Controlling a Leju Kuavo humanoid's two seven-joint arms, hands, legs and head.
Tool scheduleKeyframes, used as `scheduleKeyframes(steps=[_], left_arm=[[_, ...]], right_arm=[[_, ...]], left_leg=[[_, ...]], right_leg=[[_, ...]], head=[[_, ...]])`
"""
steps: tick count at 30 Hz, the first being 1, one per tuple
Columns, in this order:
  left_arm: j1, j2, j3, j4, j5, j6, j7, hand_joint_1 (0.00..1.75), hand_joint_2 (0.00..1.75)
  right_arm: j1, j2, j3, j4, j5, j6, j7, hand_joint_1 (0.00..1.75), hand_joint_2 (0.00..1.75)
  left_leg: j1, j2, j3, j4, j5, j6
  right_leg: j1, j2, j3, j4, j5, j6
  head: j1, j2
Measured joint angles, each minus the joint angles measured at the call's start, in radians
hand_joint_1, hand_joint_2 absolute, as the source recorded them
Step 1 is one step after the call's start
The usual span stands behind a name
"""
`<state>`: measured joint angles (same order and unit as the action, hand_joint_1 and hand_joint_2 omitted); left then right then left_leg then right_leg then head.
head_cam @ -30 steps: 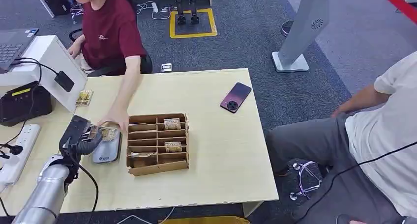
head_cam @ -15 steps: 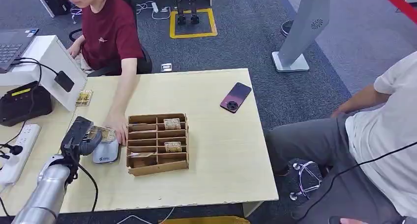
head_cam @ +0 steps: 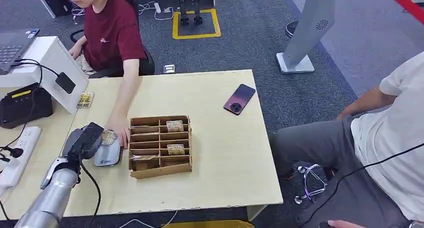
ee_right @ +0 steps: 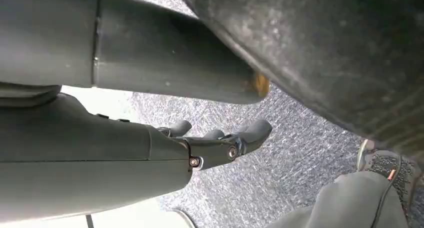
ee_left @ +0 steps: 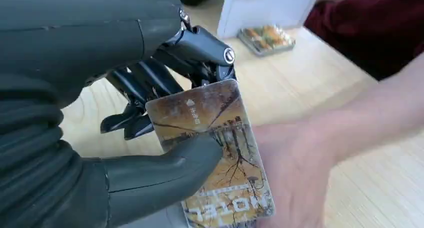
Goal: Pass the card to the sensor for recognition and then transmit it.
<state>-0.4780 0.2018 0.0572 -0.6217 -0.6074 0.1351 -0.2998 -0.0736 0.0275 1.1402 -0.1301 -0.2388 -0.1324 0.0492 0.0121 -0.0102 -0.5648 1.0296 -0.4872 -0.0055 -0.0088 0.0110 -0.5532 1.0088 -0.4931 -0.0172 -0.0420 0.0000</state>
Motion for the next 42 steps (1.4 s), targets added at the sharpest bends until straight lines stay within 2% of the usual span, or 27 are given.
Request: scheduleKeyframes(steps=[5, 12, 19, 30, 34, 35, 37, 38, 39, 42], left_arm=[[-0.002, -0.013, -0.016, 0.047, -0.084, 0.053, 0.011, 1.75, 1.75], [0.001, -0.028, -0.035, 0.079, -0.111, 0.069, 0.018, 1.75, 1.75], [0.0, -0.058, -0.077, 0.114, -0.224, 0.098, 0.066, 1.75, 1.75], [-0.002, -0.087, -0.101, 0.138, -0.271, 0.121, 0.088, 1.75, 1.75], [-0.002, -0.095, -0.101, 0.145, -0.266, 0.122, 0.072, 1.75, 1.75], [-0.002, -0.097, -0.101, 0.146, -0.254, 0.117, 0.054, 1.75, 1.75], [-0.008, -0.105, -0.082, 0.144, -0.172, 0.064, -0.031, 1.75, 1.75], [-0.015, -0.109, -0.066, 0.138, -0.105, 0.005, -0.089, 1.75, 1.75], [-0.022, -0.113, -0.046, 0.126, -0.038, -0.055, -0.122, 1.75, 1.75], [-0.049, -0.131, 0.009, 0.075, 0.161, -0.17, -0.117, 1.75, 1.75]], right_arm=[[-0.001, 0.0, 0.005, 0.0, -0.001, 0.0, -0.005, 0.0, 0.0], [-0.001, 0.0, 0.009, 0.0, -0.001, 0.0, -0.005, 0.0, 0.0], [-0.002, 0.0, 0.013, 0.0, -0.001, 0.0, -0.006, 0.0, 0.0], [-0.003, 0.0, 0.027, 0.001, -0.002, 0.001, -0.008, 0.0, 0.0], [-0.003, 0.0, 0.028, 0.001, -0.002, 0.001, -0.01, 0.0, 0.0], [-0.003, 0.0, 0.029, 0.001, -0.003, 0.001, -0.011, 0.0, 0.0], [-0.003, 0.0, 0.031, 0.002, -0.006, 0.0, -0.012, 0.0, 0.0], [-0.003, 0.0, 0.032, 0.002, -0.007, 0.0, -0.013, 0.0, 0.0], [-0.004, 0.0, 0.035, 0.002, -0.008, 0.0, -0.014, 0.0, 0.0], [-0.007, 0.0, 0.046, 0.004, -0.013, -0.001, -0.013, 0.0, 0.0]], left_leg=[[0.0, -0.001, 0.001, 0.0, 0.0, 0.0], [0.0, -0.001, 0.002, 0.0, 0.0, 0.0], [-0.001, -0.002, 0.007, -0.001, 0.0, 0.0], [-0.001, -0.003, 0.014, -0.001, 0.0, 0.001], [-0.001, -0.004, 0.016, -0.002, 0.0, 0.0], [-0.001, -0.004, 0.016, -0.002, 0.0, 0.0], [-0.001, -0.005, 0.017, -0.002, 0.001, 0.001], [-0.001, -0.007, 0.016, -0.002, 0.002, 0.002], [-0.001, -0.007, 0.016, -0.002, 0.002, 0.001], [0.0, -0.006, 0.01, -0.001, 0.006, 0.0]], right_leg=[[0.0, -0.001, 0.001, 0.0, 0.0, 0.0], [0.0, -0.001, 0.002, 0.0, 0.0, 0.0], [-0.001, -0.003, 0.009, 0.0, -0.001, 0.001], [-0.001, -0.006, 0.017, 0.0, -0.001, 0.001], [-0.001, -0.006, 0.019, 0.0, -0.001, 0.001], [-0.001, -0.006, 0.019, 0.0, -0.001, 0.001], [-0.001, -0.007, 0.019, 0.0, -0.001, 0.001], [-0.001, -0.008, 0.019, 0.0, -0.001, 0.001], [-0.001, -0.008, 0.019, 0.0, -0.001, 0.001], [0.0, -0.007, 0.011, 0.0, 0.003, 0.001]], head=[[0.0, 0.0], [0.0, 0.0], [0.0, 0.0], [0.0, 0.0], [0.0, 0.0], [0.0, 0.0], [0.0, 0.0], [0.0, 0.0], [0.0, 0.0], [0.0, 0.0]])
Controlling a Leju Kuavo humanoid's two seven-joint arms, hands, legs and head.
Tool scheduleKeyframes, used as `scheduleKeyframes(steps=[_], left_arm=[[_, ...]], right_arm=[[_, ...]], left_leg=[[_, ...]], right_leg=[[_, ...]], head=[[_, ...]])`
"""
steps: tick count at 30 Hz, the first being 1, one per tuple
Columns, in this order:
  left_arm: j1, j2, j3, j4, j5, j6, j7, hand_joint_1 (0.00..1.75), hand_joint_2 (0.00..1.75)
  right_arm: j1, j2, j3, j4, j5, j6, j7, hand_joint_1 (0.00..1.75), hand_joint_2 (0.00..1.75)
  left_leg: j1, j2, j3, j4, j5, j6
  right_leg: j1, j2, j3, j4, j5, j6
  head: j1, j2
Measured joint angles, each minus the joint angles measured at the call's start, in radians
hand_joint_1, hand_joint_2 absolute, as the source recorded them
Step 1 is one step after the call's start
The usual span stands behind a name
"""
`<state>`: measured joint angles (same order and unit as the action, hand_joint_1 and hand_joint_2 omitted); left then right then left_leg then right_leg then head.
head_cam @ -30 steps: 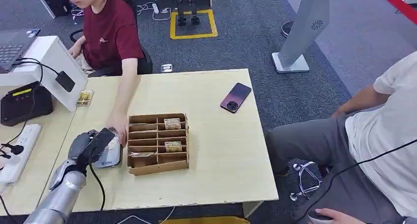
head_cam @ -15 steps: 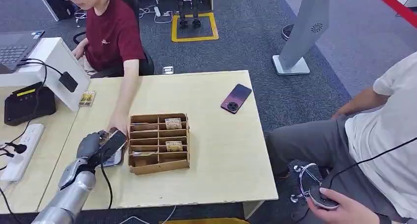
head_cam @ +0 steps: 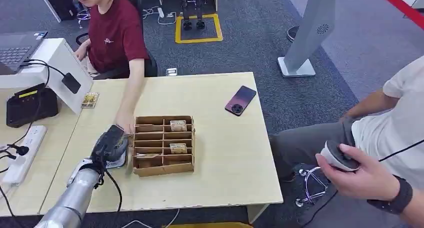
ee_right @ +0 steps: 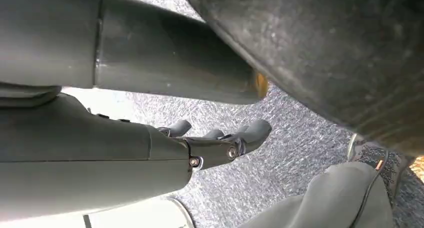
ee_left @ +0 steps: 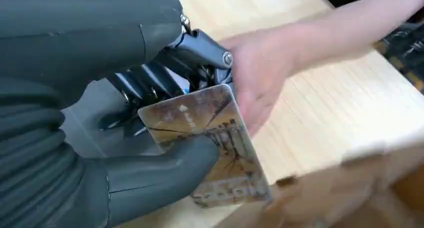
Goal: Pass the card to the sensor for recognition and then transmit it.
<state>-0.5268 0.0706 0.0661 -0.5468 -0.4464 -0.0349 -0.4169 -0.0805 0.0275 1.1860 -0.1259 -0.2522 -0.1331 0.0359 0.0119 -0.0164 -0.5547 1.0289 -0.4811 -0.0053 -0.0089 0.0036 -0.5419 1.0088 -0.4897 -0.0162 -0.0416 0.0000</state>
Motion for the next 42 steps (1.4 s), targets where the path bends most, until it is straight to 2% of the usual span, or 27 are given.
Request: scheduleKeyframes(steps=[1, 3, 9, 23, 30, 32, 33, 35, 38, 40, 42], left_arm=[[-0.015, -0.005, 0.019, -0.027, 0.049, -0.02, 0.013, 1.75, 1.75], [-0.061, -0.015, 0.038, -0.076, 0.09, -0.017, 0.045, 1.75, 1.75], [-0.215, -0.04, 0.045, -0.151, 0.138, 0.049, 0.091, 1.75, 1.75], [-0.236, -0.055, 0.045, -0.182, 0.17, 0.068, 0.09, 1.75, 1.75], [-0.297, -0.059, 0.043, -0.188, 0.104, 0.176, 0.1, 1.75, 1.75], [-0.313, -0.059, 0.04, -0.186, 0.055, 0.235, 0.099, 1.75, 1.75], [-0.319, -0.056, 0.031, -0.184, -0.013, 0.297, 0.098, 1.75, 1.75], [-0.329, -0.041, -0.015, -0.173, -0.211, 0.453, 0.103, 1.75, 1.75], [-0.329, 0.003, -0.099, -0.151, -0.503, 0.657, 0.158, 1.75, 1.75], [-0.313, 0.037, -0.13, -0.144, -0.664, 0.712, 0.19, 1.75, 1.75], [-0.296, 0.053, -0.133, -0.14, -0.727, 0.724, 0.187, 1.75, 1.75]], right_arm=[[-0.001, 0.0, 0.005, 0.001, -0.001, 0.0, 0.0, 0.0, 0.0], [-0.003, 0.0, 0.01, 0.002, -0.003, 0.0, 0.002, 0.0, 0.0], [-0.008, 0.0, 0.031, 0.002, 0.001, 0.0, 0.015, 0.0, 0.0], [-0.01, 0.0, 0.041, 0.002, -0.004, 0.0, 0.015, 0.0, 0.0], [-0.014, 0.0, 0.057, 0.001, -0.002, 0.0, 0.017, 0.0, 0.0], [-0.015, 0.002, 0.06, 0.002, 0.003, 0.0, 0.018, 0.0, 0.0], [-0.016, 0.002, 0.063, 0.002, 0.009, 0.0, 0.018, 0.0, 0.0], [-0.018, 0.002, 0.071, 0.001, 0.018, 0.001, 0.018, 0.0, 0.0], [-0.025, 0.005, 0.089, 0.002, 0.034, 0.002, 0.018, 0.0, 0.0], [-0.026, 0.005, 0.099, 0.002, 0.034, 0.004, 0.017, 0.0, 0.0], [-0.028, 0.005, 0.106, 0.003, 0.031, 0.006, 0.014, 0.0, 0.0]], left_leg=[[0.0, 0.0, -0.005, 0.0, 0.004, 0.0], [0.001, 0.0, -0.016, 0.001, 0.008, 0.0], [0.001, 0.001, -0.023, 0.001, 0.01, -0.001], [0.001, 0.002, -0.023, 0.001, 0.009, -0.001], [0.001, 0.002, -0.024, 0.001, 0.009, -0.001], [0.001, 0.002, -0.024, 0.001, 0.009, -0.001], [0.001, 0.002, -0.024, 0.001, 0.009, -0.001], [0.001, 0.003, -0.024, 0.001, 0.009, -0.001], [0.001, 0.005, -0.025, 0.001, 0.009, -0.001], [0.001, 0.007, -0.024, 0.001, 0.009, -0.001], [0.001, 0.006, -0.025, 0.001, 0.009, -0.001]], right_leg=[[0.0, 0.0, -0.005, 0.0, 0.003, -0.001], [0.001, 0.0, -0.015, 0.0, 0.008, 0.0], [0.001, 0.001, -0.022, 0.0, 0.011, -0.001], [0.001, 0.003, -0.024, 0.0, 0.011, -0.001], [0.001, 0.003, -0.024, 0.0, 0.011, -0.001], [0.001, 0.003, -0.024, 0.0, 0.011, -0.001], [0.001, 0.003, -0.024, 0.0, 0.011, -0.001], [0.001, 0.004, -0.025, 0.0, 0.011, -0.001], [0.001, 0.007, -0.025, 0.0, 0.011, -0.001], [0.001, 0.008, -0.026, 0.0, 0.011, -0.001], [0.001, 0.008, -0.026, 0.0, 0.011, -0.001]], head=[[0.0, 0.0], [0.0, 0.0], [0.0, 0.0], [0.0, 0.0], [0.0, 0.0], [0.0, 0.0], [0.0, 0.0], [0.0, 0.0], [0.0, 0.0], [0.0, 0.0], [0.0, 0.0]])
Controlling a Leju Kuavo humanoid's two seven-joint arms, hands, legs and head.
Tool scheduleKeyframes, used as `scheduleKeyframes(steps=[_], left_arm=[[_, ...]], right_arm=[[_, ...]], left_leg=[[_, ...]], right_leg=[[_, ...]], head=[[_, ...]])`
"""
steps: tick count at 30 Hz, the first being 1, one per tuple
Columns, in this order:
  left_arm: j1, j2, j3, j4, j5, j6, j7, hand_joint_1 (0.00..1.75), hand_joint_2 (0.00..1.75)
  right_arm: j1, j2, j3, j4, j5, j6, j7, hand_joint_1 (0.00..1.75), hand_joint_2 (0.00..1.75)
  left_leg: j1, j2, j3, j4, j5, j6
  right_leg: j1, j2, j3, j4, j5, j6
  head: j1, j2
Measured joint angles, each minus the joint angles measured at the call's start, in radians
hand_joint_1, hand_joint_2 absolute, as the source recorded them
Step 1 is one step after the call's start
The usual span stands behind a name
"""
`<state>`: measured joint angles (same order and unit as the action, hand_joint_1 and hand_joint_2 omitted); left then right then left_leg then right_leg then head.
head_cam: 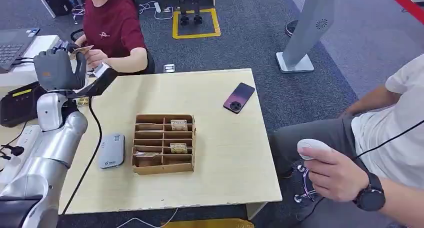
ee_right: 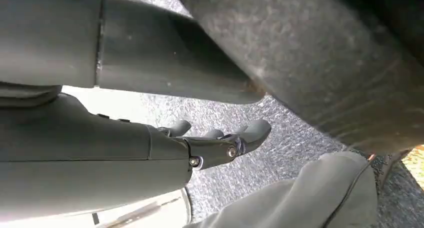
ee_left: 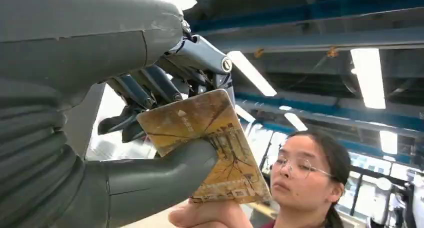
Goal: Pass the card to the sensor for recognition and then transmit it.
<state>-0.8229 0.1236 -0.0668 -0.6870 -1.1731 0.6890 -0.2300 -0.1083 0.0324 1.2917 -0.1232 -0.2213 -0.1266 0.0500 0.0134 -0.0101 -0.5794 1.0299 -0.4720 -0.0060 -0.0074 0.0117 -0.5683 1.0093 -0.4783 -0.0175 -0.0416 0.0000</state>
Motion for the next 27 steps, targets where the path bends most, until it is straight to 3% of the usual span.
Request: scheduleKeyframes(steps=[16, 20, 21, 27], left_arm=[[0.036, 0.022, 0.0, 0.018, -0.043, 0.001, 0.0, 1.75, 1.75], [0.04, 0.022, 0.0, 0.021, -0.047, 0.001, -0.023, 1.75, 1.75], [0.041, 0.022, 0.0, 0.021, -0.043, 0.001, -0.028, 0.0, 1.75], [0.071, 0.031, 0.001, 0.034, 0.013, 0.001, -0.103, 0.0, 1.75]], right_arm=[[-0.003, 0.0, 0.007, 0.003, 0.0, 0.006, -0.003, 0.0, 0.0], [-0.003, 0.0, 0.008, 0.003, 0.0, 0.005, -0.003, 0.0, 0.0], [-0.003, 0.0, 0.008, 0.003, 0.0, 0.005, -0.003, 0.0, 0.0], [-0.006, 0.002, 0.018, 0.003, 0.003, 0.005, 0.005, 0.0, 0.0]], left_leg=[[0.001, 0.0, -0.001, 0.0, 0.0, 0.0], [0.001, -0.001, -0.001, 0.0, 0.0, 0.0], [0.001, -0.001, -0.001, 0.0, 0.0, 0.0], [0.001, 0.0, -0.002, 0.0, 0.0, 0.0]], right_leg=[[0.001, 0.0, 0.0, 0.0, 0.0, 0.0], [0.001, 0.0, 0.0, 0.0, 0.0, 0.0], [0.001, 0.0, 0.0, 0.0, 0.0, 0.0], [0.001, 0.0, 0.0, 0.0, 0.0, 0.0]], head=[[0.0, 0.0], [0.0, 0.0], [0.0, 0.0], [0.0, 0.0]])
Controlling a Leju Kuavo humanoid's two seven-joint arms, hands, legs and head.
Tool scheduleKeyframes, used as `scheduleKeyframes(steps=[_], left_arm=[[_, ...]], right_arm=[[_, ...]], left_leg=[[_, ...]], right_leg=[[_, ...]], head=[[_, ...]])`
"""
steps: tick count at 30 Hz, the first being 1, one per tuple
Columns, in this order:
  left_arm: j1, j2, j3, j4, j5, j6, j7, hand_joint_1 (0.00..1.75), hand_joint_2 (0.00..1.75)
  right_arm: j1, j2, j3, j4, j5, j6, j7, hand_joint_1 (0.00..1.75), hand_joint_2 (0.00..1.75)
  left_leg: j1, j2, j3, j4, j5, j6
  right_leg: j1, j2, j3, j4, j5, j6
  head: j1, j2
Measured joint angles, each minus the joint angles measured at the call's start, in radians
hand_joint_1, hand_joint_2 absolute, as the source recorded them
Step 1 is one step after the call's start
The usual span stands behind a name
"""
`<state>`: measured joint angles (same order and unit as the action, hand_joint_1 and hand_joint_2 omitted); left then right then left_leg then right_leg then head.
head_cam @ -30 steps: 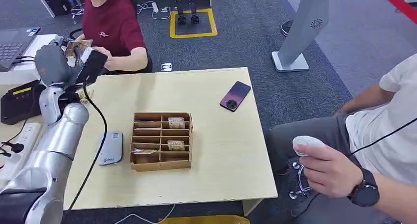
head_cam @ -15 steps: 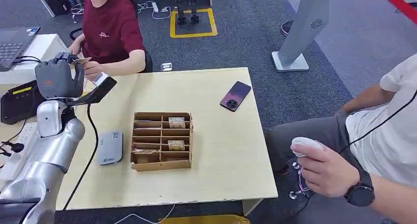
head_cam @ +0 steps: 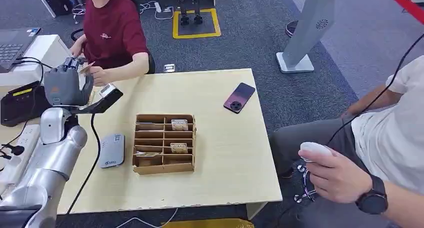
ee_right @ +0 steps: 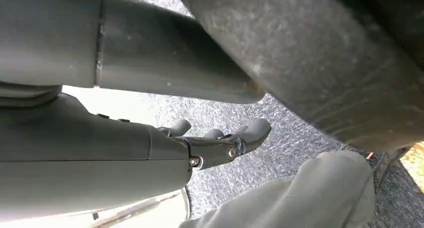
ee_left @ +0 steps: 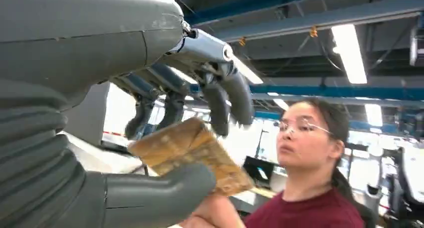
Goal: Pass the card to the sensor for recognition and then transmit it.
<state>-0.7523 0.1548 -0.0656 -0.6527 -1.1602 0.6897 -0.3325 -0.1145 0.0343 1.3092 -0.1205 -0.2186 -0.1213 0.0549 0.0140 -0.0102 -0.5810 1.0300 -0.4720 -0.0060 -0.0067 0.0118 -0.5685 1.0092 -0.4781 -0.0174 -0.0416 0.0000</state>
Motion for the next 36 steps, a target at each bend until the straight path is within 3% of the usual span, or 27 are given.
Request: scheduleKeyframes(steps=[12, 29, 32, 34, 35, 36], left_arm=[[0.051, 0.069, 0.042, 0.002, 0.051, -0.053, -0.043, 0.0, 1.75], [0.047, 0.034, 0.052, 0.002, 0.043, -0.113, -0.057, 0.0, 1.75], [0.043, 0.026, 0.052, 0.002, 0.079, -0.168, -0.057, 0.0, 1.75], [0.04, 0.019, 0.052, -0.009, 0.136, -0.25, -0.073, 0.0, 1.75], [0.042, 0.017, 0.052, -0.021, 0.188, -0.318, -0.101, 0.0, 1.75], [0.064, 0.027, 0.05, -0.073, 0.258, -0.433, -0.132, 0.0, 1.75]], right_arm=[[-0.016, 0.009, 0.032, 0.0, 0.021, 0.01, 0.038, 0.0, 0.0], [-0.014, 0.005, 0.034, 0.005, -0.021, 0.006, 0.011, 0.0, 0.0], [-0.013, 0.003, 0.034, 0.006, -0.029, 0.014, 0.011, 0.0, 0.0], [-0.01, -0.001, 0.034, 0.006, -0.049, 0.018, 0.008, 0.0, 0.0], [-0.008, -0.002, 0.033, 0.006, -0.063, 0.017, 0.006, 0.0, 0.0], [-0.006, -0.004, 0.031, 0.006, -0.077, 0.016, 0.003, 0.0, 0.0]], left_leg=[[0.001, -0.001, 0.0, 0.0, 0.0, 0.0], [0.001, 0.0, 0.0, 0.001, 0.0, 0.0], [0.001, 0.0, 0.0, 0.001, 0.0, 0.0], [0.001, 0.0, 0.0, 0.001, 0.0, 0.0], [0.001, 0.0, -0.001, 0.0, 0.0, 0.0], [0.001, 0.001, -0.001, 0.0, 0.0, 0.0]], right_leg=[[0.001, 0.0, 0.0, 0.0, 0.0, 0.0], [0.0, 0.0, -0.001, 0.0, 0.0, 0.0], [0.0, 0.0, -0.001, 0.0, 0.0, 0.0], [0.0, 0.0, -0.001, 0.0, 0.0, 0.0], [0.0, -0.001, 0.0, 0.0, 0.0, 0.0], [0.0, 0.001, 0.0, 0.0, 0.0, 0.0]], head=[[0.0, 0.0], [0.0, 0.0], [0.0, 0.0], [0.0, 0.0], [0.0, 0.0], [0.002, 0.0]])
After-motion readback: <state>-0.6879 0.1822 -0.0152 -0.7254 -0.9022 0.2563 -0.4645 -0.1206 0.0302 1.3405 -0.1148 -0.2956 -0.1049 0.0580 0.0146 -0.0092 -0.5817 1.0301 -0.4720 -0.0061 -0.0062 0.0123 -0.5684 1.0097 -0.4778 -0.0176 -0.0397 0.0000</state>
